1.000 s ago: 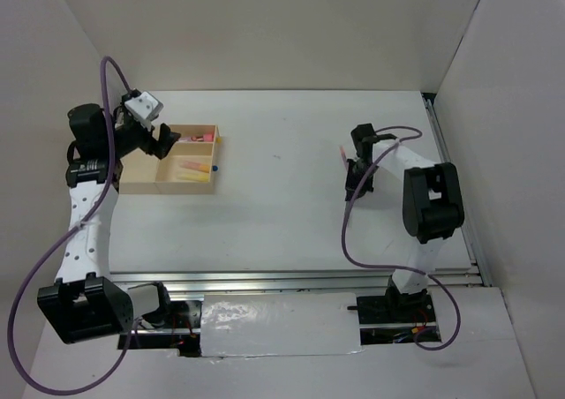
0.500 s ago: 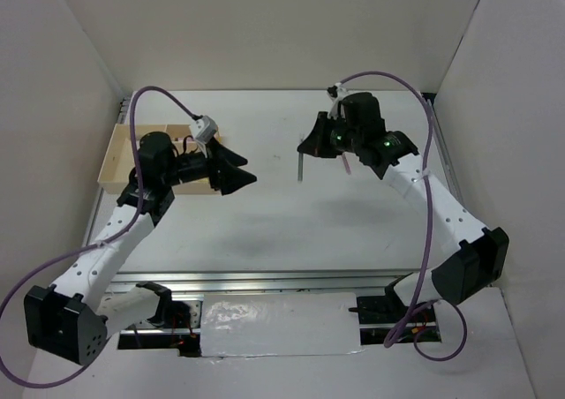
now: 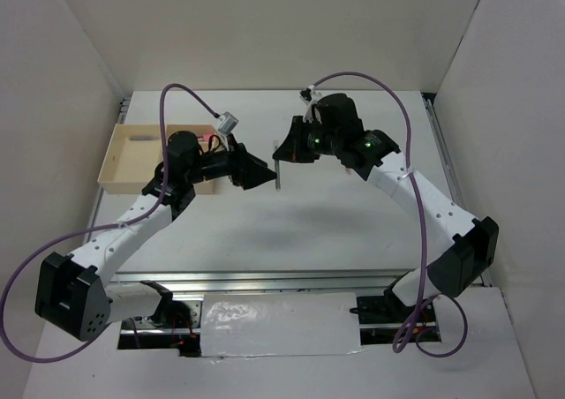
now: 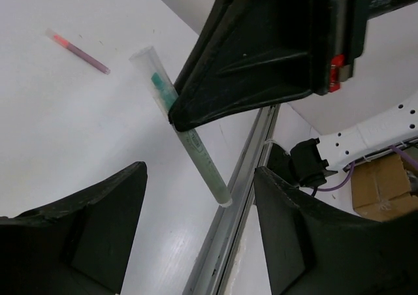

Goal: Sort the stationery into containers
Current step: Pass the stationery from the right arm to the left

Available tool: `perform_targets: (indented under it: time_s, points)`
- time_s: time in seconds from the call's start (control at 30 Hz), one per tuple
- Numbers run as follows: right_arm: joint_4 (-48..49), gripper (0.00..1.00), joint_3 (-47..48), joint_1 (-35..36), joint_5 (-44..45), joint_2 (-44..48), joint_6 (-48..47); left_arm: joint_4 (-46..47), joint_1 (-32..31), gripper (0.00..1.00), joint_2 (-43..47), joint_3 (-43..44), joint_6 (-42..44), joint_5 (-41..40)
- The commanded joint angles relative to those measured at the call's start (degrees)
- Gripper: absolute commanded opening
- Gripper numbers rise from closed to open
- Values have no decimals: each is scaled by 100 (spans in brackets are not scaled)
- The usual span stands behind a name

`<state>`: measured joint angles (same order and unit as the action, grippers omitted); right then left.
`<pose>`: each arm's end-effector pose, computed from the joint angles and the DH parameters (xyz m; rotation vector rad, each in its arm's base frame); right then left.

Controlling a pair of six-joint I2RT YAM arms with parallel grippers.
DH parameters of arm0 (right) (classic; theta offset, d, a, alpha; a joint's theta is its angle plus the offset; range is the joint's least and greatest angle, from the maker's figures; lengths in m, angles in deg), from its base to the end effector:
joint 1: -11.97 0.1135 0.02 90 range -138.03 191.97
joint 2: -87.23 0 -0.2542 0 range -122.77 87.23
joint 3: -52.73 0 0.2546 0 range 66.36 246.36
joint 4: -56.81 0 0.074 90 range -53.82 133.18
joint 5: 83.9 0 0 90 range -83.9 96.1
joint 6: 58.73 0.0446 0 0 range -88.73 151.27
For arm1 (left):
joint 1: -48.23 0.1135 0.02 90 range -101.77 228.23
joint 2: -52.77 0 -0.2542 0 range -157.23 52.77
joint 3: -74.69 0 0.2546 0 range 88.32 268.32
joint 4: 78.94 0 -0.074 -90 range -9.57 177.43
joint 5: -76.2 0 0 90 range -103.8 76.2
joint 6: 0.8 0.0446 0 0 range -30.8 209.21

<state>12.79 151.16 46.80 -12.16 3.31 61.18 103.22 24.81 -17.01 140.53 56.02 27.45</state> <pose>0.2718 0.2061 0.3727 -0.3022 2.2020 0.9912 0.2577 -0.1437 0.3312 0.4619 1.7043 -1.3121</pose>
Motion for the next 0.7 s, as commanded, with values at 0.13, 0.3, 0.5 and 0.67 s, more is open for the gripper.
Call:
perform_targets:
  time_s: [0.13, 0.3, 0.5, 0.67]
  points:
    - [227, 0, 485, 270, -142, -159, 190, 381, -145, 74, -150, -9, -399, -91]
    - [227, 0, 643, 358, -186, -230, 261, 539, -145, 61, -194, -96, -635, -126]
    - [209, 12, 600, 349, -99, -186, 235, 479, -84, 22, -36, -272, -576, -135]
    - [183, 55, 661, -10, -230, -125, 51, -969, 363, 0, 113, 192, 730, -74]
